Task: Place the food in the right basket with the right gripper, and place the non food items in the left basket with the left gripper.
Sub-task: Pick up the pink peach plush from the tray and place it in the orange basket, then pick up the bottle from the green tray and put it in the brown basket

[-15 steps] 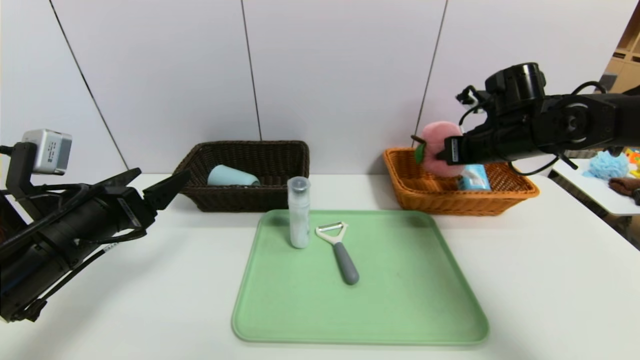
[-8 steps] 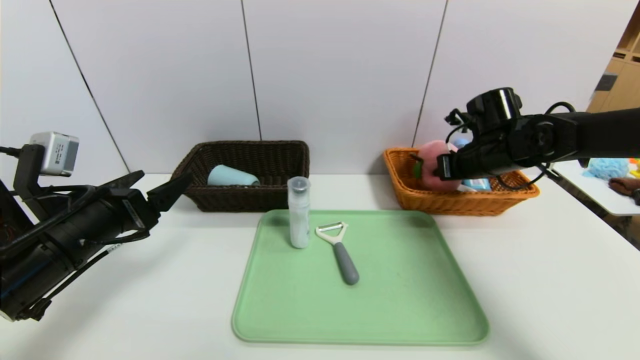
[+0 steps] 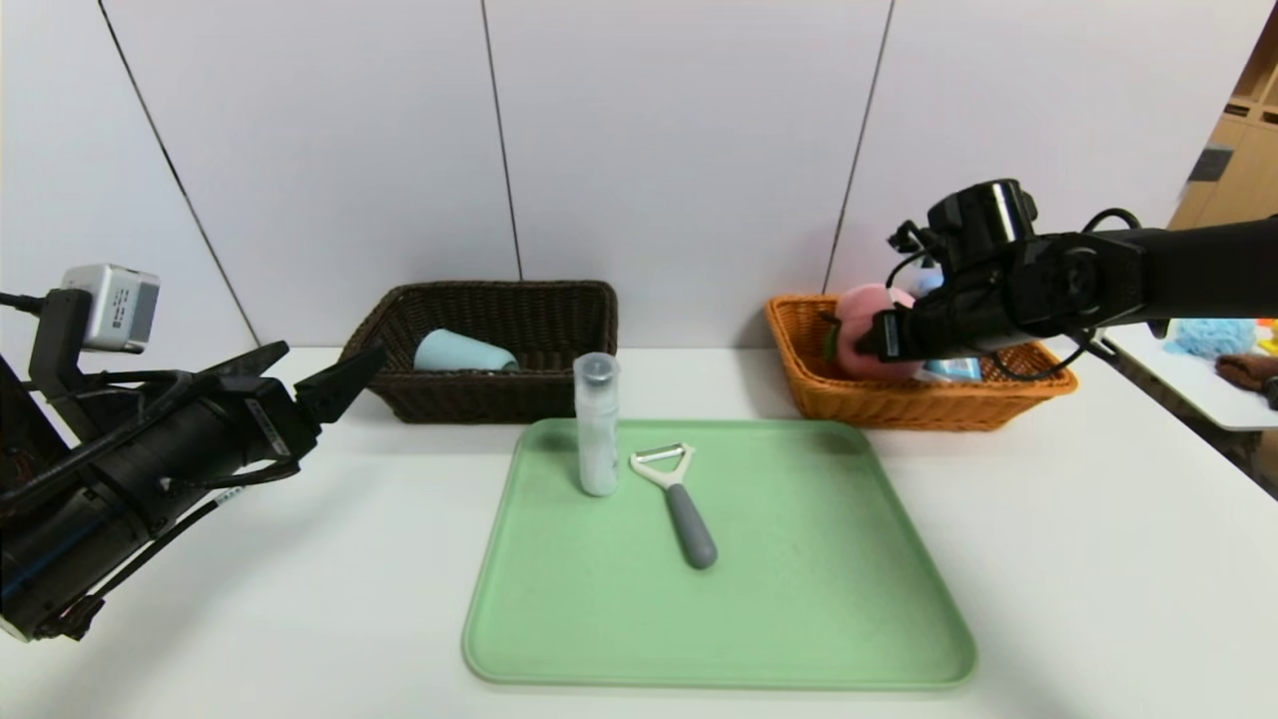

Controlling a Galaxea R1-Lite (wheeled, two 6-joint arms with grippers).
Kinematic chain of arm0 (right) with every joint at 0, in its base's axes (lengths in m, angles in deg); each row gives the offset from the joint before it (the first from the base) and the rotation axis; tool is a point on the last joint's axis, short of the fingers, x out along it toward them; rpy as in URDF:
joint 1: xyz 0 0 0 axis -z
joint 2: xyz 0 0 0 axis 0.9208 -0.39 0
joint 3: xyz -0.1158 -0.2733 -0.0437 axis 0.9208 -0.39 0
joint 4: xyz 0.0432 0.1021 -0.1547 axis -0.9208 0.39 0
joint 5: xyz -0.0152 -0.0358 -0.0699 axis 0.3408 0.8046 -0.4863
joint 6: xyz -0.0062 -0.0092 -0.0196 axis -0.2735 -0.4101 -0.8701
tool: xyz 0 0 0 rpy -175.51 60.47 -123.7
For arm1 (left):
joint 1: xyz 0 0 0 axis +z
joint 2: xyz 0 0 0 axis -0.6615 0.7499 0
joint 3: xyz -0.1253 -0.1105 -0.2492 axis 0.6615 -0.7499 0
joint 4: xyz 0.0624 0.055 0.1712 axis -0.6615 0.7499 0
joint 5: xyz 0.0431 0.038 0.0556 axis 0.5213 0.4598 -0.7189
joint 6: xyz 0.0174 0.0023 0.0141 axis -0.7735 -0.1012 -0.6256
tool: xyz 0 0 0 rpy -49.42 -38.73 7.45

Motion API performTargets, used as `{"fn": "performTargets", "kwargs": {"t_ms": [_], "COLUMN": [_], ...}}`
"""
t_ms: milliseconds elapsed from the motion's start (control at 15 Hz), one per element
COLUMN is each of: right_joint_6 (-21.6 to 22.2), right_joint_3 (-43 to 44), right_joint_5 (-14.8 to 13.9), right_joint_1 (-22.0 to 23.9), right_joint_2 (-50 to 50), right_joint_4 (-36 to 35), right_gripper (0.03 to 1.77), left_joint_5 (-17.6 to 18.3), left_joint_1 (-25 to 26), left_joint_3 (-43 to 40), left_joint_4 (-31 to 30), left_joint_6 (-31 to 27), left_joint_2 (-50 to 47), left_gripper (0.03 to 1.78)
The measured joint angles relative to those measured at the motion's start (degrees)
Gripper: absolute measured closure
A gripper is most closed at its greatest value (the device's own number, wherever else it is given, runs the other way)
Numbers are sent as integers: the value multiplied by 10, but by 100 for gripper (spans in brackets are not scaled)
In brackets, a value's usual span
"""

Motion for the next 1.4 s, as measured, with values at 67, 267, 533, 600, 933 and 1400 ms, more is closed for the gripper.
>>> {"fn": "performTargets", "kwargs": {"t_ms": [67,267,533,600,933,1400], "right_joint_6": [0,0,0,0,2,10], "right_joint_3": [0,0,-14,-21,-31,-84], "right_joint_5": [-1,-1,1,1,2,7], "right_joint_1": [-1,-4,-11,-12,-12,-13], "right_joint_2": [3,23,67,75,87,163], "right_joint_4": [1,1,4,2,1,5], "right_gripper": [53,39,27,25,17,12], "left_joint_5": [0,0,0,0,0,-48], "left_joint_1": [0,0,0,0,0,-17], "left_joint_3": [0,-2,-1,-1,-1,80], "left_joint_4": [0,-1,0,0,0,36], "left_joint_6": [0,0,0,0,1,-1], "left_joint_2": [0,-3,-5,-6,-9,-5], "left_gripper": [12,12,12,12,12,12]}}
